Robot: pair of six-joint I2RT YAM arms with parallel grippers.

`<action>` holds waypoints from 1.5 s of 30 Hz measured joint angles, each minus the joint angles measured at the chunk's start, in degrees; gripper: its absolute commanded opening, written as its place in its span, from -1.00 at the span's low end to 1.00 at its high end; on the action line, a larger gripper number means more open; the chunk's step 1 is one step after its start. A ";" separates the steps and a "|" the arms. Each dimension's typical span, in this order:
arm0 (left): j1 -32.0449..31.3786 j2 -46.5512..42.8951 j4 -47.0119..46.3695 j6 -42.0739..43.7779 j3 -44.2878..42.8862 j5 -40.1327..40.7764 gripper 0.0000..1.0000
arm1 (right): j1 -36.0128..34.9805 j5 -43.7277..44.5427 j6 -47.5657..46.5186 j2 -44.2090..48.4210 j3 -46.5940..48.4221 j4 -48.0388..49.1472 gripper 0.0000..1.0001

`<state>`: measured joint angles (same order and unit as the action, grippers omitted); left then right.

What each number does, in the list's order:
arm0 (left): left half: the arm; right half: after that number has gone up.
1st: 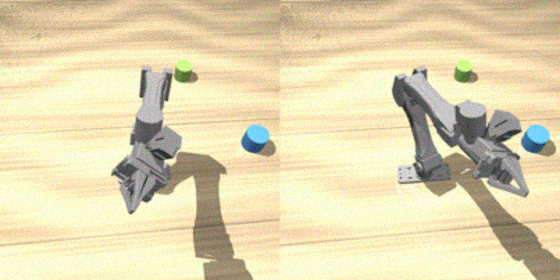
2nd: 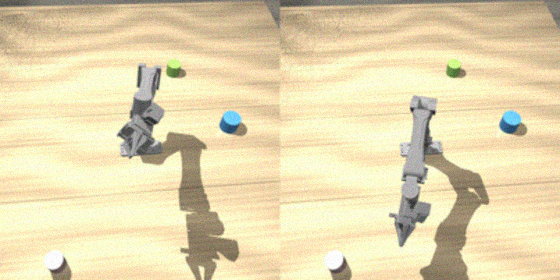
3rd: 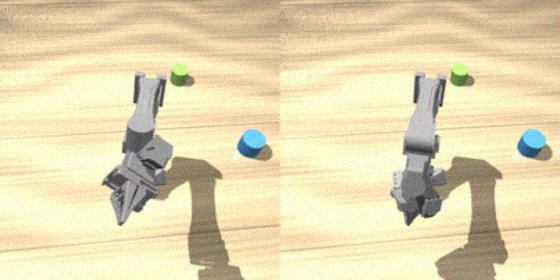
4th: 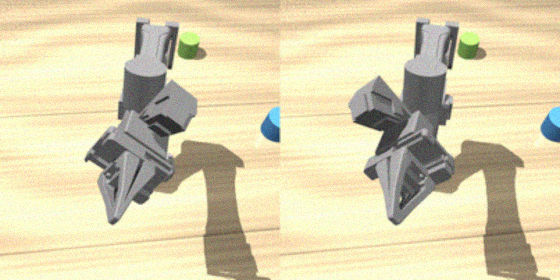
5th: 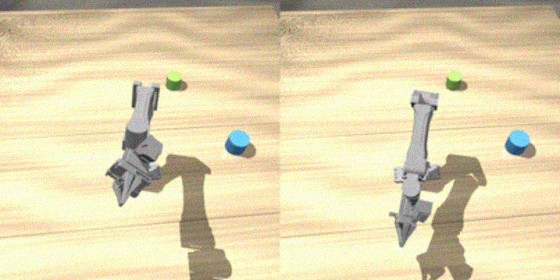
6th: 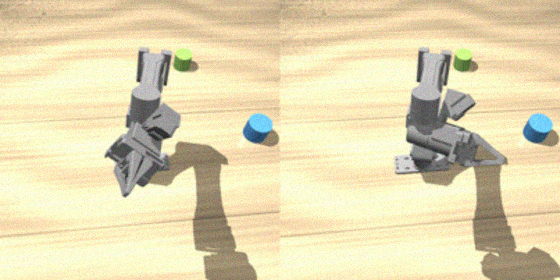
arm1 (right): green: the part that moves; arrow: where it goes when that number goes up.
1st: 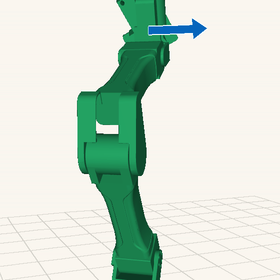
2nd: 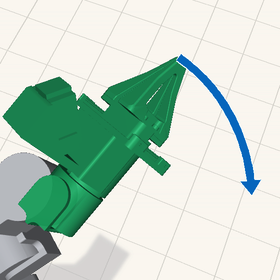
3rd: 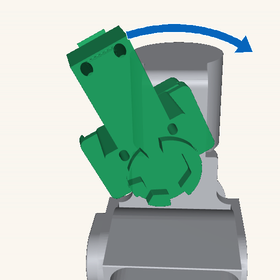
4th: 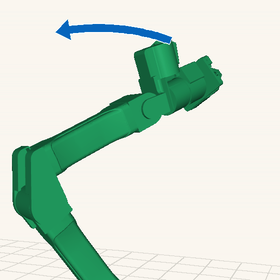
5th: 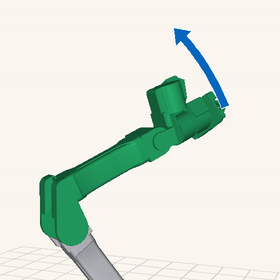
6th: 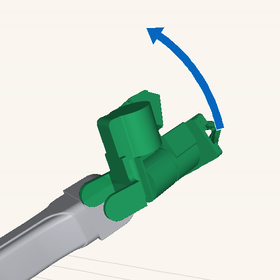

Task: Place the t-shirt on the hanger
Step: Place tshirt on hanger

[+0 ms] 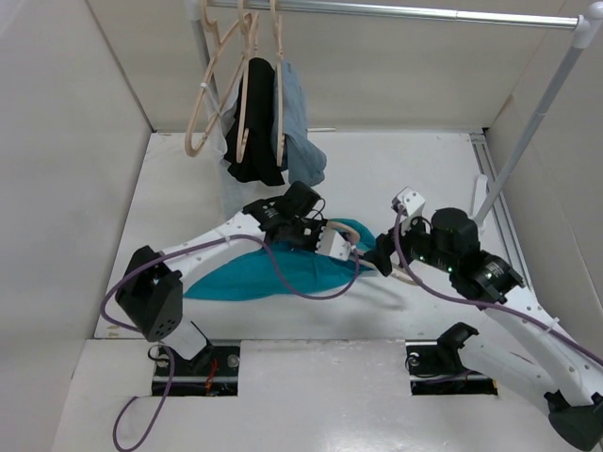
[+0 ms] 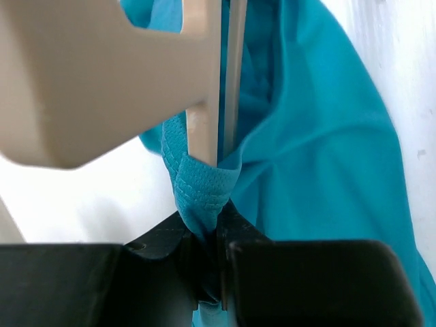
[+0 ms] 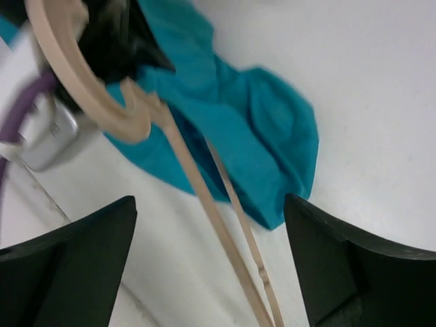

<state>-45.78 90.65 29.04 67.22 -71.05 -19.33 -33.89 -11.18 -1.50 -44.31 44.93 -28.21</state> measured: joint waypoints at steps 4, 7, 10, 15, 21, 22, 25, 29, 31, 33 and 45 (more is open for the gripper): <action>0.15 -5.51 -1.25 0.02 5.09 2.27 -1.00 | 0.46 -0.90 1.33 -0.35 6.10 1.27 0.91; 0.22 -7.89 -2.43 0.50 7.13 3.13 -1.00 | 2.29 -1.27 2.56 -2.71 8.87 2.36 0.75; 0.13 -9.70 -3.54 1.62 8.98 3.37 -1.00 | 3.91 -1.31 2.73 -9.14 9.90 2.60 0.71; -0.31 -11.23 -4.17 4.35 10.43 3.48 -1.00 | 3.43 -0.37 2.16 -23.08 5.90 1.09 0.74; -0.76 -12.28 -3.67 7.98 12.46 2.73 -1.00 | 3.45 0.20 1.68 -24.50 0.20 -0.17 0.76; -0.74 -12.31 -3.69 8.31 12.52 2.75 -1.00 | 3.45 0.17 1.70 -24.50 -0.04 0.13 0.76; -0.74 -12.50 -3.72 8.44 12.52 2.78 -1.00 | 3.37 0.42 1.97 -24.87 -1.51 1.79 0.74; -0.74 -12.50 -3.76 8.28 12.52 2.71 -1.00 | 3.17 2.93 3.76 -26.14 -3.30 3.04 0.37; -0.74 -12.50 -3.89 7.89 12.52 2.71 -1.00 | 3.43 4.57 5.20 -27.30 -3.43 3.41 0.07; -0.70 -12.52 -3.96 7.43 12.52 2.80 -1.00 | 4.00 5.57 6.56 -28.70 -3.45 4.31 -0.13; 4.59 -12.96 -4.81 1.60 12.52 1.33 -1.00 | 17.22 5.55 10.21 -28.48 -6.27 8.00 -1.00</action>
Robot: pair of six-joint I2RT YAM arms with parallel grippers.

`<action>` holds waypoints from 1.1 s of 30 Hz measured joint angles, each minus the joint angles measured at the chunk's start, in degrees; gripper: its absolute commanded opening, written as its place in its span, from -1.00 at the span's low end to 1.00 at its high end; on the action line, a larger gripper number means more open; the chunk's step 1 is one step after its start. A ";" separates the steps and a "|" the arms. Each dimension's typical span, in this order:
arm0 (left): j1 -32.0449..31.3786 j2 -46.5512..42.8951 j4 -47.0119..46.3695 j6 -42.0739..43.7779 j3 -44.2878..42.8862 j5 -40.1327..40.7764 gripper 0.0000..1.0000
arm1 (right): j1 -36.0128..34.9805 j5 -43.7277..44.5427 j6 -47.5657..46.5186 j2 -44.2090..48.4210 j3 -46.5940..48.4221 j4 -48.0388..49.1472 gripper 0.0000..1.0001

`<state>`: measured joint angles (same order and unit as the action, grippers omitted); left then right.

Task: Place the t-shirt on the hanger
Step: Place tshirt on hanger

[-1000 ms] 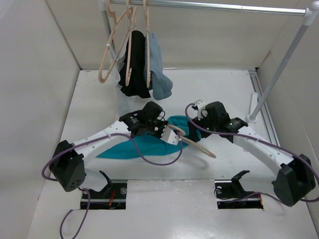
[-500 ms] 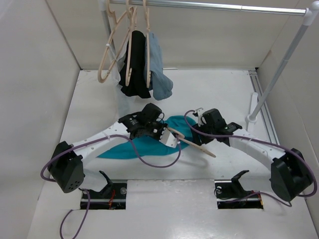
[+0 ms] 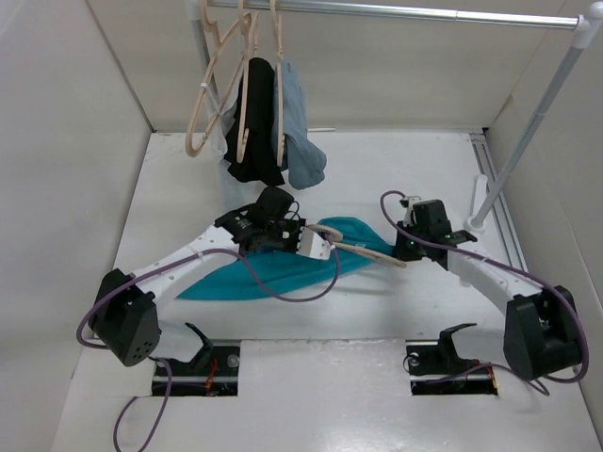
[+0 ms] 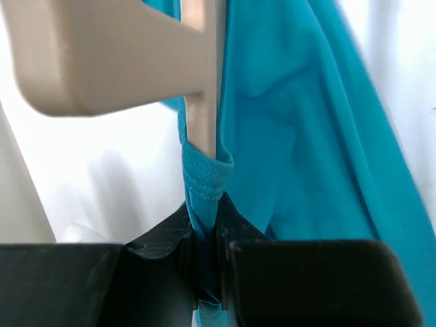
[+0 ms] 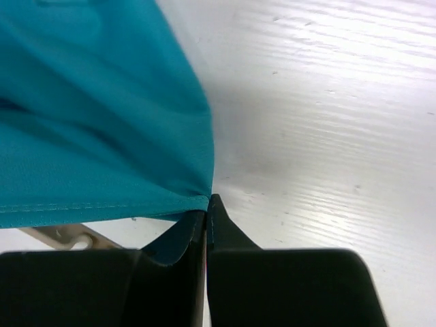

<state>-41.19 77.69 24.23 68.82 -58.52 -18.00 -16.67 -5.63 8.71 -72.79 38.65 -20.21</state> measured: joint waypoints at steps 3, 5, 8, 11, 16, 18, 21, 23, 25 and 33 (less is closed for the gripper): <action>0.59 0.02 -2.29 -1.90 0.00 1.09 -1.00 | 3.19 -0.83 1.01 3.41 -0.13 -0.98 -1.00; 0.59 0.11 -3.89 -3.50 0.00 2.10 -1.00 | 5.20 -1.53 1.62 6.27 -0.13 -1.81 -1.00; 0.55 0.81 -6.03 -5.77 -0.02 4.11 -1.00 | 7.34 -1.60 2.19 11.30 -0.13 -3.87 -1.00; 0.55 2.29 -7.28 -7.93 -0.02 6.60 -1.00 | 7.76 -1.38 2.36 14.97 -0.13 -6.27 -1.00; 0.68 4.35 -9.46 -11.10 -0.07 8.79 -1.00 | 7.76 -1.38 3.04 16.57 0.31 -10.29 -1.00; 1.05 4.70 -9.84 -11.91 -0.24 9.46 -1.00 | 7.76 -1.44 3.28 16.72 0.76 -11.43 -1.00; 1.77 4.96 -10.01 -11.82 -0.33 11.32 -1.00 | 7.78 -1.68 3.82 17.62 2.23 -12.79 -1.00; 1.84 4.90 -11.69 -10.36 0.50 12.83 -1.00 | 7.78 -1.68 4.31 18.16 4.24 -13.62 -1.00; 1.84 4.68 -13.77 -8.83 2.21 14.43 -1.00 | 7.76 -1.70 4.70 18.53 6.67 -14.23 -1.00; 1.77 4.66 -11.26 -9.27 1.07 19.67 -1.00 | -2.14 2.49 3.85 15.37 15.17 -15.30 -1.00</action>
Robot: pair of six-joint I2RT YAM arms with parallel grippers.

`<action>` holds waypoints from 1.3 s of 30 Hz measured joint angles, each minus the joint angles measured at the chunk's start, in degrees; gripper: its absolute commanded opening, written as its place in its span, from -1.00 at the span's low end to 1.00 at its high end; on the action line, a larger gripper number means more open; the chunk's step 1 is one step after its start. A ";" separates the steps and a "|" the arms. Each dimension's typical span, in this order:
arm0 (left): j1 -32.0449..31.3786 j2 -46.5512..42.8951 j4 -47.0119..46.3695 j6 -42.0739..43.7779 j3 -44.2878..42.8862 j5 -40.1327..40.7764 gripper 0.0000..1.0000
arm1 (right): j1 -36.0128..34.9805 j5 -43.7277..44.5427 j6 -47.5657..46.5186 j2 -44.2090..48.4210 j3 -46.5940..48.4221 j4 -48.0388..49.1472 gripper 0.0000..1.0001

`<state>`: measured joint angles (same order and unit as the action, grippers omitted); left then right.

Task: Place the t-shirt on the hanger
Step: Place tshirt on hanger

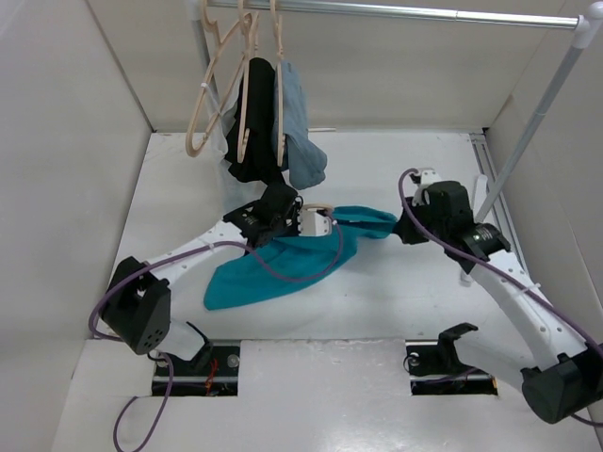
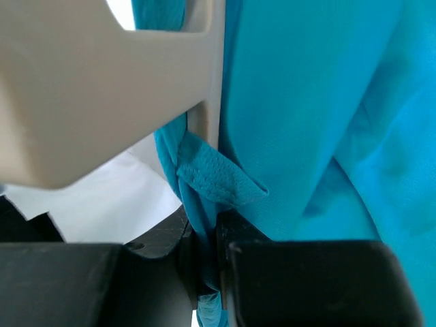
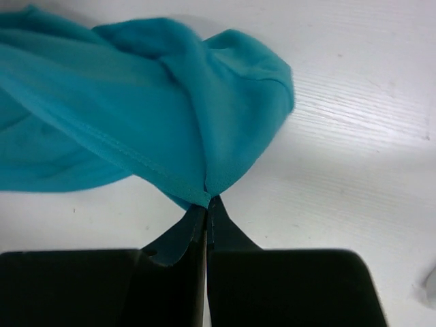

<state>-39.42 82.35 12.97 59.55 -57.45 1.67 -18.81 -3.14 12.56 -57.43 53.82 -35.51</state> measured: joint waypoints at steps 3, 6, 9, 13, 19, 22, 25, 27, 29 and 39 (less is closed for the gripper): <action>-1.18 0.07 3.76 -1.75 -2.82 -0.09 -1.00 | -5.42 0.02 -2.86 -2.21 1.42 0.39 -1.00; -2.64 0.09 6.84 -2.89 -5.22 -1.75 -1.00 | -8.39 -0.72 -5.53 -5.57 2.58 1.49 -0.94; -3.72 -0.28 9.07 -2.84 -5.86 -4.52 -1.00 | -8.70 -2.45 -7.65 -7.61 2.62 2.34 -0.68; -5.44 -1.81 12.13 -0.92 -5.75 -6.64 -1.00 | -8.66 -3.91 -10.38 -8.48 4.20 2.34 -0.65; -7.89 -4.31 13.79 0.87 -5.44 -9.75 -1.00 | -8.66 -4.52 -14.91 -8.94 10.69 -0.20 0.09; -8.11 -4.15 14.78 1.09 -5.49 -11.04 -1.00 | -9.03 -5.40 -18.38 -9.62 13.68 -3.02 0.45; -7.37 -3.37 16.59 1.07 -6.58 -13.57 -1.00 | -11.13 -5.42 -21.16 -9.62 16.20 -6.60 0.47; -6.36 -2.75 17.59 1.05 -7.78 -15.91 -1.00 | -12.31 -5.99 -22.43 -9.53 17.81 -8.70 0.31; -5.55 -2.49 18.25 1.03 -8.79 -17.31 -1.00 | -13.16 -7.58 -23.96 -9.38 19.08 -9.92 0.16; -5.35 -2.49 19.47 1.03 -10.10 -20.72 -1.00 | -20.28 -14.93 -27.21 -4.46 12.74 -8.96 0.23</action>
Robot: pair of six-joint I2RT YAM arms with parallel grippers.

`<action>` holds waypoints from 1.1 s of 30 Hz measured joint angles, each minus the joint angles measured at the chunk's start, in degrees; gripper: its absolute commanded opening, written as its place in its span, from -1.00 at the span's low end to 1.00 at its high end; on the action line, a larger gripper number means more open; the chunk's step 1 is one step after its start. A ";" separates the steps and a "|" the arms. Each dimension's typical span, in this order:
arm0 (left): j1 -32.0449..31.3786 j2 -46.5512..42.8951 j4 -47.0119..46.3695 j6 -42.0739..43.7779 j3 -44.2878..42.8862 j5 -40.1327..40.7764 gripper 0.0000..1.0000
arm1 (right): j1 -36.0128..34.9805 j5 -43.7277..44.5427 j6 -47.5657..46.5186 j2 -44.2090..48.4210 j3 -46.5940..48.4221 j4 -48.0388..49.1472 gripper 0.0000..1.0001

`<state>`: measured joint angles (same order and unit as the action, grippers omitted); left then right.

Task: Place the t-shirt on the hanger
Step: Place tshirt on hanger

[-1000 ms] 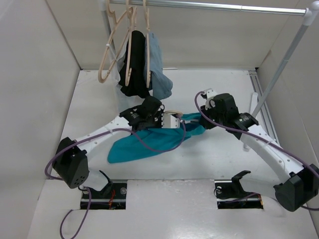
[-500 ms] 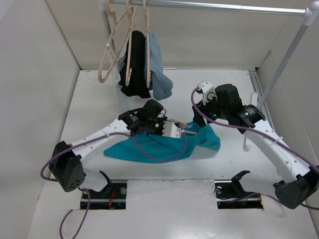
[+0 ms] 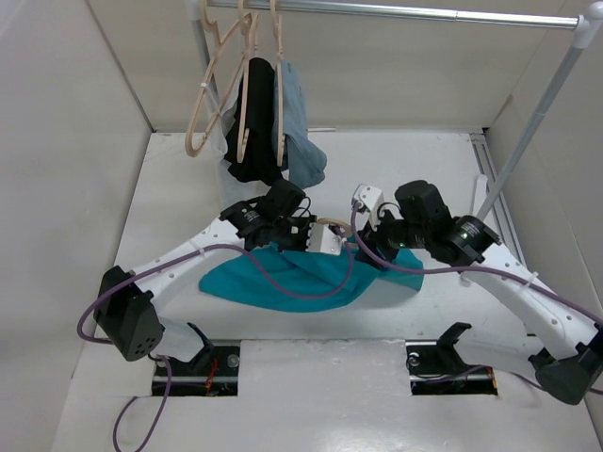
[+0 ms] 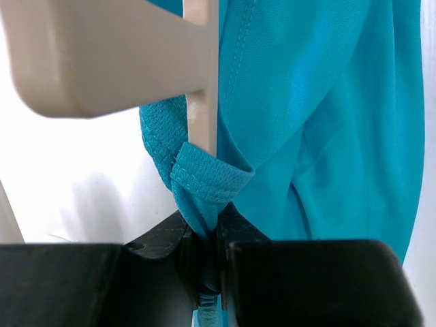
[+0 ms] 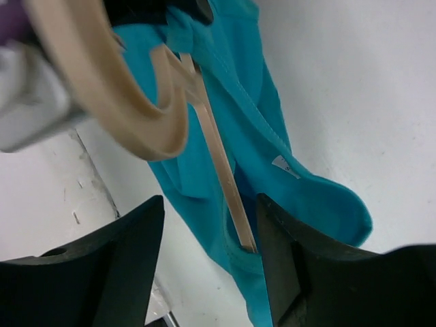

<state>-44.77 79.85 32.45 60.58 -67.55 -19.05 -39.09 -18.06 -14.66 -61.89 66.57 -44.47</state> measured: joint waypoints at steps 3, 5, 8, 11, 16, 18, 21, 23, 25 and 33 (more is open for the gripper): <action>0.00 0.00 0.20 -0.07 0.00 -0.37 -1.00 | 0.09 -0.24 0.00 -1.57 -2.69 0.68 0.23; 0.00 0.00 0.24 -0.11 0.00 -0.48 -1.00 | 0.07 -0.39 0.00 -3.08 -3.69 1.86 0.18; 0.00 0.00 0.33 -0.46 0.00 -0.74 -1.00 | 0.07 -0.24 -0.02 -4.48 -5.51 4.66 -0.15; 0.02 0.00 0.57 -1.20 0.00 -0.87 -1.00 | 0.07 0.68 -0.09 -5.16 -6.58 6.60 -0.91; 1.16 -0.55 -0.52 -2.12 0.20 -0.15 -1.00 | -0.68 0.68 0.26 -4.50 -7.26 7.80 -1.00; 1.77 -1.31 -2.54 -2.40 1.01 -1.01 -1.00 | -0.28 0.83 0.72 -3.17 -8.24 8.70 -1.00; 3.39 -3.13 -4.81 -2.84 2.64 -2.10 -1.00 | 1.11 0.83 1.31 -0.42 -9.18 8.94 -1.00; 4.63 -3.80 -6.01 -3.39 3.04 -2.36 -0.89 | 2.67 0.87 1.60 1.62 -9.75 8.59 -1.00; 5.29 -3.87 -6.82 -4.15 3.04 -2.43 -0.86 | 3.54 0.96 1.79 2.80 -9.90 8.24 -1.00; 7.50 -3.48 -8.41 -9.42 3.04 3.58 0.34 | 4.37 3.52 3.78 4.24 -8.20 0.81 -1.00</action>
<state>-37.28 76.38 24.03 51.16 -64.51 -15.46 -34.72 -14.55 -10.87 -57.65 58.37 -43.66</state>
